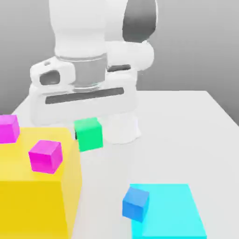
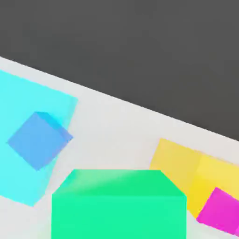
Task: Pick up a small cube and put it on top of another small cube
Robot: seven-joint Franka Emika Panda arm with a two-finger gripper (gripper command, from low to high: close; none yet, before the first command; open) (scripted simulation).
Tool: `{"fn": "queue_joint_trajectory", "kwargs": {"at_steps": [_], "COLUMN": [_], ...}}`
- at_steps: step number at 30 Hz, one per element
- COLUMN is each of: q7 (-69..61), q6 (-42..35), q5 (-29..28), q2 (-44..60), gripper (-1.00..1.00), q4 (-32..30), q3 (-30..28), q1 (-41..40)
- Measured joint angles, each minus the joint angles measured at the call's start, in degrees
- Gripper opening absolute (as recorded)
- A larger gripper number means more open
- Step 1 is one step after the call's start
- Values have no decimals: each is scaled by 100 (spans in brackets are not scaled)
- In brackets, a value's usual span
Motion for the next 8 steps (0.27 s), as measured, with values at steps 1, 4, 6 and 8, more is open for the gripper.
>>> {"fn": "queue_joint_trajectory", "kwargs": {"at_steps": [1,4,6,8], "q7": [52,32,19,19], "q6": [25,575,697,697], "q5": [7,89,108,108], "q2": [45,321,378,378], "gripper": [-100,-100,100,100], "q4": [19,-269,-337,-337], "q3": [-63,-157,-169,-169], "q1": [-69,-133,-139,-139]}}
